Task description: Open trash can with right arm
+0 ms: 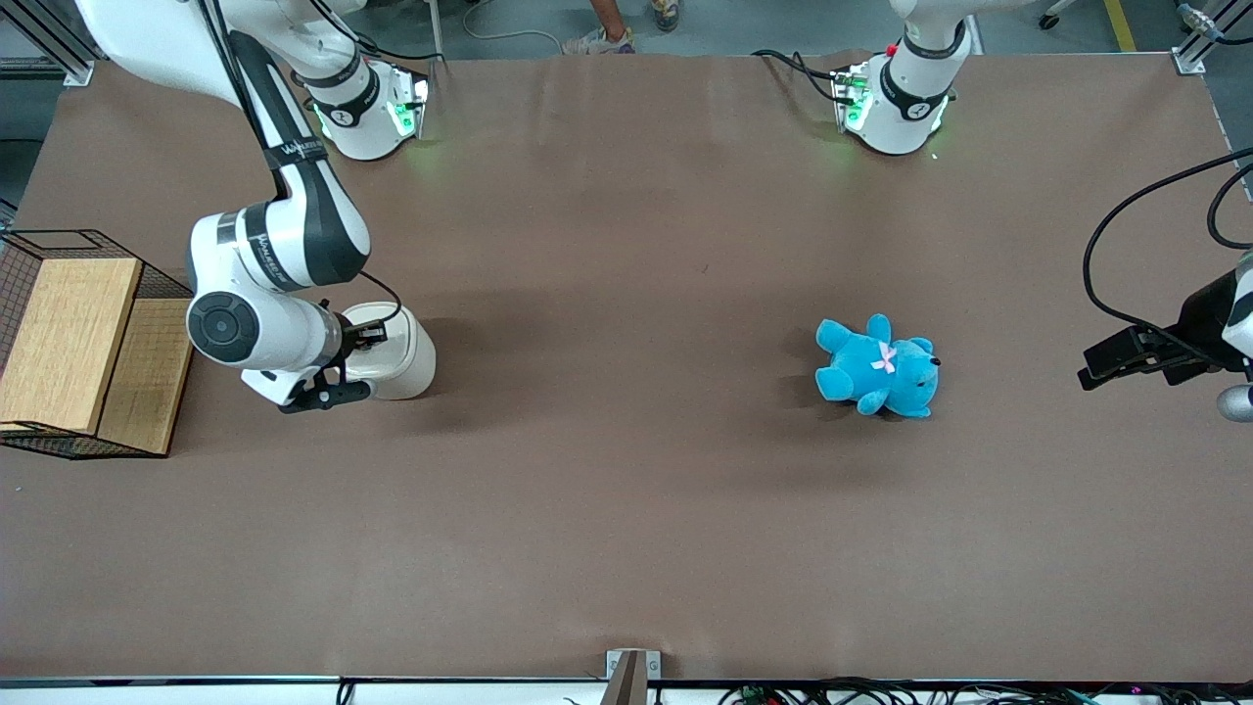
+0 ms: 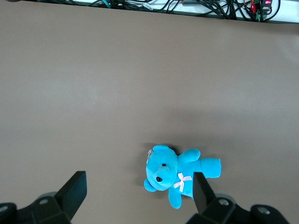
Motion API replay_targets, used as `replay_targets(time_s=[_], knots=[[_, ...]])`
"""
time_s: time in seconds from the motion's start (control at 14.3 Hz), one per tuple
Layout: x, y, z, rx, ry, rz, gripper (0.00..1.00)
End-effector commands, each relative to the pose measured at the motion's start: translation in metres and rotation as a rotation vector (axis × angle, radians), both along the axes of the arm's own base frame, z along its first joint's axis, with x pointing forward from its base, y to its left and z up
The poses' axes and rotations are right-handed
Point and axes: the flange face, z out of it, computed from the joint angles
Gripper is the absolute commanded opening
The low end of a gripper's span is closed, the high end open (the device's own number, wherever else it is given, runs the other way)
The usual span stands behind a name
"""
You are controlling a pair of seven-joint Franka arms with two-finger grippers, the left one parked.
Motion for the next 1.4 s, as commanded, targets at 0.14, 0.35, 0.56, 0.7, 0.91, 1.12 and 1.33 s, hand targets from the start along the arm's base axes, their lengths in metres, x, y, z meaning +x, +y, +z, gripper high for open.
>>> replay_targets(time_s=[0.14,0.35,0.56,0.7,0.91,1.12,1.33], knots=[[-0.003,-0.003,0.020,-0.007,0.050,-0.008,0.01],[0.018,-0.026,0.124,-0.008,0.084,-0.042,0.05],[0.026,-0.039,0.201,-0.003,0.032,-0.055,0.25],[0.031,-0.050,0.229,-0.003,-0.021,-0.072,0.63],[0.035,-0.074,0.261,-0.005,-0.124,-0.112,1.00],[0.032,-0.090,0.291,0.008,-0.222,-0.141,1.00],[0.022,-0.094,0.324,0.013,-0.309,-0.143,1.00]])
